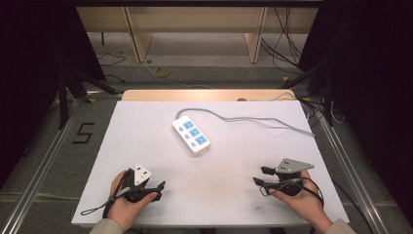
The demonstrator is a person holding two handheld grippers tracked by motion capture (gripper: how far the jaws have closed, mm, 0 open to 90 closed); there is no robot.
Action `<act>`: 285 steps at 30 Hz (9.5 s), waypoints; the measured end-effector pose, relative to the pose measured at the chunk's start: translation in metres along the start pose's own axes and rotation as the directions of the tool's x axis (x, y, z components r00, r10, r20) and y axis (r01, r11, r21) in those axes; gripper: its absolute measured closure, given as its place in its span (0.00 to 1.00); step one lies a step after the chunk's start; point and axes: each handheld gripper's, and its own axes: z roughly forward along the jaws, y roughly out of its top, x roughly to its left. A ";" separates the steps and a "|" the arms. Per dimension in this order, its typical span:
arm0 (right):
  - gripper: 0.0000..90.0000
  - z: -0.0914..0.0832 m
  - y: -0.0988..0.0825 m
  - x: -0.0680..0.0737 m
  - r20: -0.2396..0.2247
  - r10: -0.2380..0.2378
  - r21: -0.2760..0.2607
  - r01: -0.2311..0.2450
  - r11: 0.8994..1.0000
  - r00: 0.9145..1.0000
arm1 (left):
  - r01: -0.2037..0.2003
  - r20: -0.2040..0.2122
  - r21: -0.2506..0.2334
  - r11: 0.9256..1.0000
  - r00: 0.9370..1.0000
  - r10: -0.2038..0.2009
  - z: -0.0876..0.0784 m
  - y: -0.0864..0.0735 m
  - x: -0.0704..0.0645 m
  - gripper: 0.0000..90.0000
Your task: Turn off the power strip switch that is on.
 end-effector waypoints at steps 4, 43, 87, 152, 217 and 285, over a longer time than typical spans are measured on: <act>0.55 0.000 0.001 0.001 -0.006 -0.005 0.003 0.005 1.000 1.000 | -0.001 0.000 0.002 1.000 1.000 0.001 0.001 0.000 -0.001 0.25; 1.00 0.029 0.048 0.018 -0.009 -0.111 0.134 0.111 0.985 0.994 | -0.008 -0.007 -0.008 1.000 1.000 0.008 0.003 0.003 -0.001 0.27; 1.00 0.070 0.088 0.030 -0.040 -0.155 0.189 0.160 0.969 0.987 | -0.009 -0.012 -0.004 1.000 1.000 0.009 0.004 0.003 0.000 0.27; 1.00 0.102 0.117 0.036 -0.044 -0.163 0.238 0.169 0.956 0.986 | -0.009 -0.009 -0.004 1.000 1.000 0.009 0.005 0.003 -0.001 0.27; 1.00 0.128 0.142 0.041 -0.053 -0.181 0.254 0.189 0.949 0.982 | -0.013 -0.014 -0.009 1.000 1.000 0.013 0.005 0.004 -0.001 0.27; 1.00 0.162 0.164 0.045 -0.045 -0.173 0.298 0.179 0.938 0.984 | -0.018 -0.007 -0.004 1.000 1.000 0.018 0.006 0.005 -0.002 0.27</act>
